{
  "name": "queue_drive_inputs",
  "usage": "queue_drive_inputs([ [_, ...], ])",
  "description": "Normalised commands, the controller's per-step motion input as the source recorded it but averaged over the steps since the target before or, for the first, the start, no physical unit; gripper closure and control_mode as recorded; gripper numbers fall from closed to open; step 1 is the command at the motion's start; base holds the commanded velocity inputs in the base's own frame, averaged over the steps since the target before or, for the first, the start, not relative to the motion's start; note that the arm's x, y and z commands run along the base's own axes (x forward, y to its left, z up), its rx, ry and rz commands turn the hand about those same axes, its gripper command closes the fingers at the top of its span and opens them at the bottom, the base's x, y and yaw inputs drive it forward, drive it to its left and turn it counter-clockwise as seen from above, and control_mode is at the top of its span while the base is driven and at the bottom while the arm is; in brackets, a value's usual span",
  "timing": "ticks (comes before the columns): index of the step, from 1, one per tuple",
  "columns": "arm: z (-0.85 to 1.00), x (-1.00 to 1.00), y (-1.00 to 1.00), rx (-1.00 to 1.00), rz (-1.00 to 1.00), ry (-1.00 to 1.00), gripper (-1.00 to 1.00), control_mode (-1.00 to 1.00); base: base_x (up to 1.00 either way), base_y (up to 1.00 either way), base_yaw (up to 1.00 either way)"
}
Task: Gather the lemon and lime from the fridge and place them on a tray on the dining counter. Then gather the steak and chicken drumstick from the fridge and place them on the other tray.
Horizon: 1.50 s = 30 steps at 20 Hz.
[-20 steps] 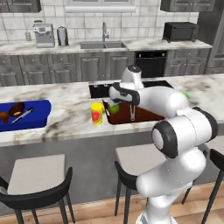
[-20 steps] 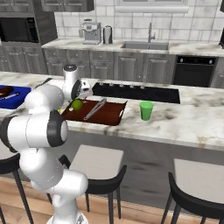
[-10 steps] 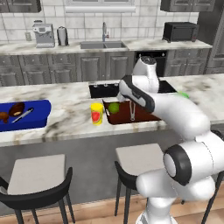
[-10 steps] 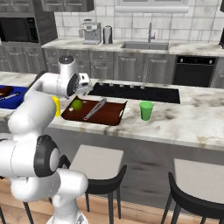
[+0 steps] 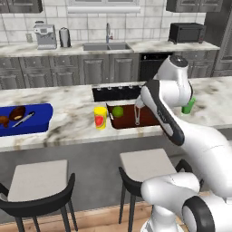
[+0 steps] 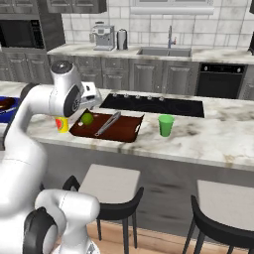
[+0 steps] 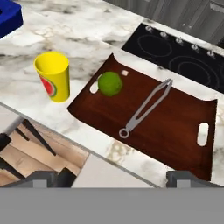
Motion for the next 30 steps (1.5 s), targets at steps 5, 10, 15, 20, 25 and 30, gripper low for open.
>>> queue_drive_inputs([
  [5,0.58,-1.0,-0.16,0.0,-0.06,-0.02,-1.0,-1.0,0.0,0.0,0.0],
  [10,0.52,-1.0,-0.1,0.0,-0.12,0.0,-1.0,-1.0,0.0,0.0,0.0],
  [15,0.2,-1.0,-0.12,0.05,-0.19,-0.05,-1.0,-1.0,0.0,0.0,0.0],
  [20,-0.02,-0.99,-0.18,0.04,-0.11,-0.07,-1.0,-1.0,0.0,0.0,0.0],
  [25,-0.14,-0.18,0.03,-0.02,0.0,0.01,-1.0,-1.0,0.0,0.0,0.0],
  [30,0.0,0.0,0.01,-0.01,0.0,0.0,-1.0,-1.0,0.0,0.0,0.0],
])
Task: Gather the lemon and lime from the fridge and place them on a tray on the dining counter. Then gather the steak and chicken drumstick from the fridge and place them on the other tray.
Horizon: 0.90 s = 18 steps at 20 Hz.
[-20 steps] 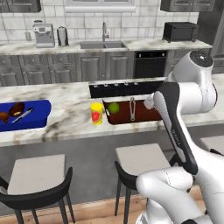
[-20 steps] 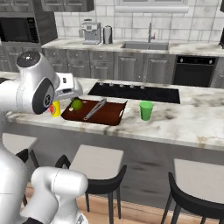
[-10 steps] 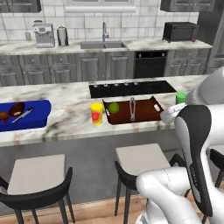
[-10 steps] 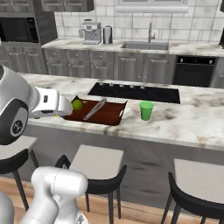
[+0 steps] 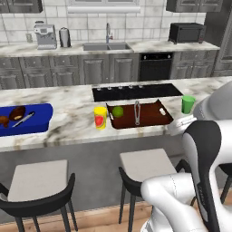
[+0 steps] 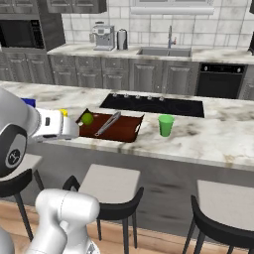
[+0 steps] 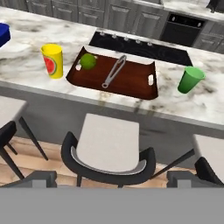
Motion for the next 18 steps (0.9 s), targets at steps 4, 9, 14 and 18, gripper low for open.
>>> queue_drive_inputs([
  [4,-0.04,0.0,0.0,0.0,0.0,0.0,-1.0,1.0,0.0,0.0,0.0],
  [9,0.0,0.0,0.0,0.0,0.0,0.0,-1.0,1.0,-0.53,-0.12,-0.1],
  [14,0.0,0.0,0.0,0.0,0.0,0.0,-1.0,1.0,-0.47,-0.02,-0.52],
  [18,0.0,0.0,0.0,0.0,0.0,0.0,-1.0,1.0,-0.31,0.0,-0.62],
])
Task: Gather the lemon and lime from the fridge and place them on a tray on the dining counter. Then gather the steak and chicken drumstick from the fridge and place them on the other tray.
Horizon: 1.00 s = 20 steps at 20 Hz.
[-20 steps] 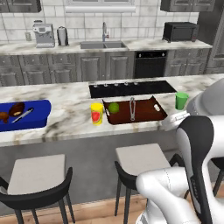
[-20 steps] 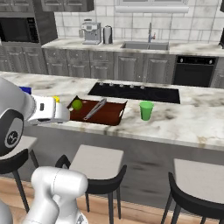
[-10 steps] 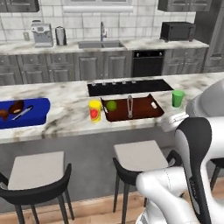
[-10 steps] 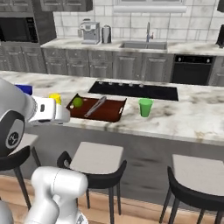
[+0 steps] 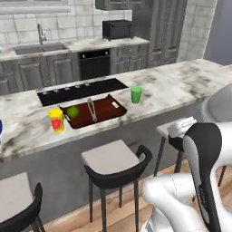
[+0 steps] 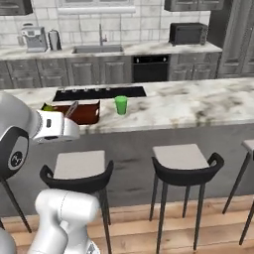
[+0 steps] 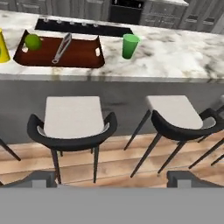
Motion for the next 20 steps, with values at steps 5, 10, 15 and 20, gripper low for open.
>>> queue_drive_inputs([
  [5,0.0,0.0,0.0,0.0,0.0,0.0,-1.0,1.0,-0.15,-0.05,-0.58],
  [10,0.0,0.0,0.0,0.0,0.0,0.0,-1.0,1.0,0.0,-0.07,-0.58],
  [15,0.0,0.0,0.0,0.0,0.0,0.0,-1.0,1.0,0.1,-0.44,-0.53],
  [20,0.0,0.0,0.0,0.0,0.0,0.0,-1.0,1.0,0.22,-0.53,-0.48],
])
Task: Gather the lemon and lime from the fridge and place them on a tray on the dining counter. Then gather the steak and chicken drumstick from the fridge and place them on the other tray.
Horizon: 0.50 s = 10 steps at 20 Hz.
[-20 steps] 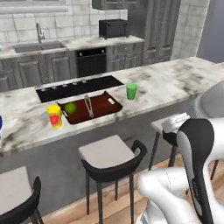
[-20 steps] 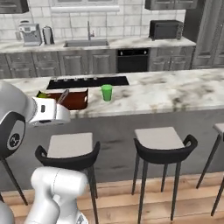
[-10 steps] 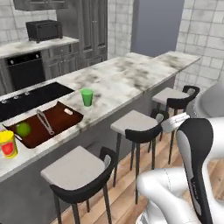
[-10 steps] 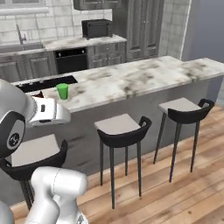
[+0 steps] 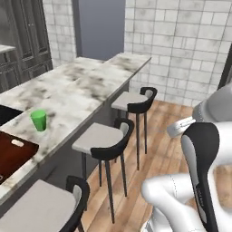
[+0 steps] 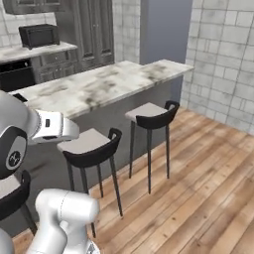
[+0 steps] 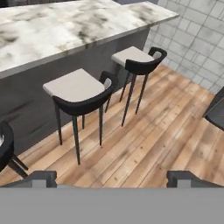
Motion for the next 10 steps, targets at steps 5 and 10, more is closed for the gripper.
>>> queue_drive_inputs([
  [5,0.0,0.0,0.0,0.0,0.0,0.0,-1.0,1.0,0.33,-0.54,-0.42],
  [10,0.0,0.0,0.0,0.0,0.0,0.0,-1.0,1.0,0.37,-0.55,-0.41],
])
